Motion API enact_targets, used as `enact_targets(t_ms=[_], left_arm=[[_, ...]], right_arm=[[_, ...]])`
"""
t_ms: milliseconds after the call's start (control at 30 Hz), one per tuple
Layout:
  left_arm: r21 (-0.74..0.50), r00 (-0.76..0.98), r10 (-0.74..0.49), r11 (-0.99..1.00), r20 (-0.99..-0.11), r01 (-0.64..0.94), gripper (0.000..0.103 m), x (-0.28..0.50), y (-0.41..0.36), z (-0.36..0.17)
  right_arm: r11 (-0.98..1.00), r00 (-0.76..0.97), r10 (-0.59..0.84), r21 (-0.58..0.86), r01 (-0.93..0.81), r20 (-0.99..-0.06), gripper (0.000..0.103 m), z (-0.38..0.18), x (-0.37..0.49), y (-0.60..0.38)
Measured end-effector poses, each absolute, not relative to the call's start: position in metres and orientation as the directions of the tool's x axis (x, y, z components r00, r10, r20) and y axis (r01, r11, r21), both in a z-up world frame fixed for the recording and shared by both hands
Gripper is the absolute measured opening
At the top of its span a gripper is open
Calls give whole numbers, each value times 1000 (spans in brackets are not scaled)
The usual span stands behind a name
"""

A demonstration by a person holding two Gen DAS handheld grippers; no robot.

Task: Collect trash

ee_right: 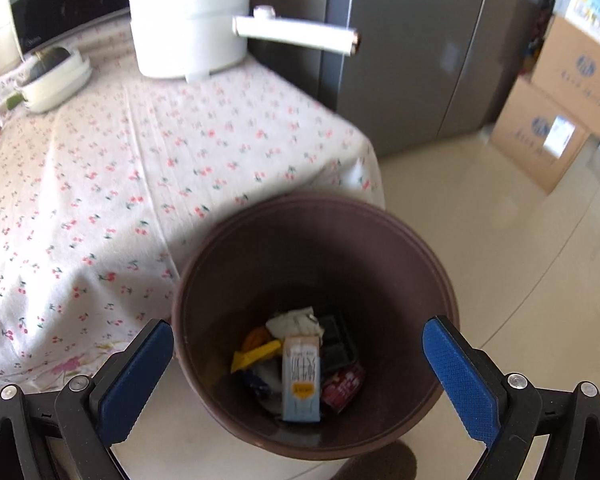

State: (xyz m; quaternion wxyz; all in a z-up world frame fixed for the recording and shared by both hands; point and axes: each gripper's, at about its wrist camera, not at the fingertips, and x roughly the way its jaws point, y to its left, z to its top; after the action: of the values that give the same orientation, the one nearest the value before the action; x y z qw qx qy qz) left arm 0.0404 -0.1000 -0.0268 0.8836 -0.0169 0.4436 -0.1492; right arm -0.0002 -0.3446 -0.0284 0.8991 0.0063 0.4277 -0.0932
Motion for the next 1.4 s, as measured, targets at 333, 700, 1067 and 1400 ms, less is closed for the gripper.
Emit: enact_targets(t_ms=[333,700,1067,1400], left_arm=[[-136,649,-187,982,-737,129,103,-3,-71,-11],[-109,695,-136,991,-706,83,103,-25,-62,-2],[-99,698,-139,990,-703,97,103,-28,-67,-1],[-93,710,-132,991,-692,94,103,-30,-68,2]], right_arm=[[986,729,-152,-56,154,-668,103,-11,-45,-308],[982,775,-185,-93,162,-604,103,0,-72,-293],[982,782,-191,-111,155,-593,103,-1,-73,-287],[982,777,-190,-107,158,-599,103,-2,-73,-289]])
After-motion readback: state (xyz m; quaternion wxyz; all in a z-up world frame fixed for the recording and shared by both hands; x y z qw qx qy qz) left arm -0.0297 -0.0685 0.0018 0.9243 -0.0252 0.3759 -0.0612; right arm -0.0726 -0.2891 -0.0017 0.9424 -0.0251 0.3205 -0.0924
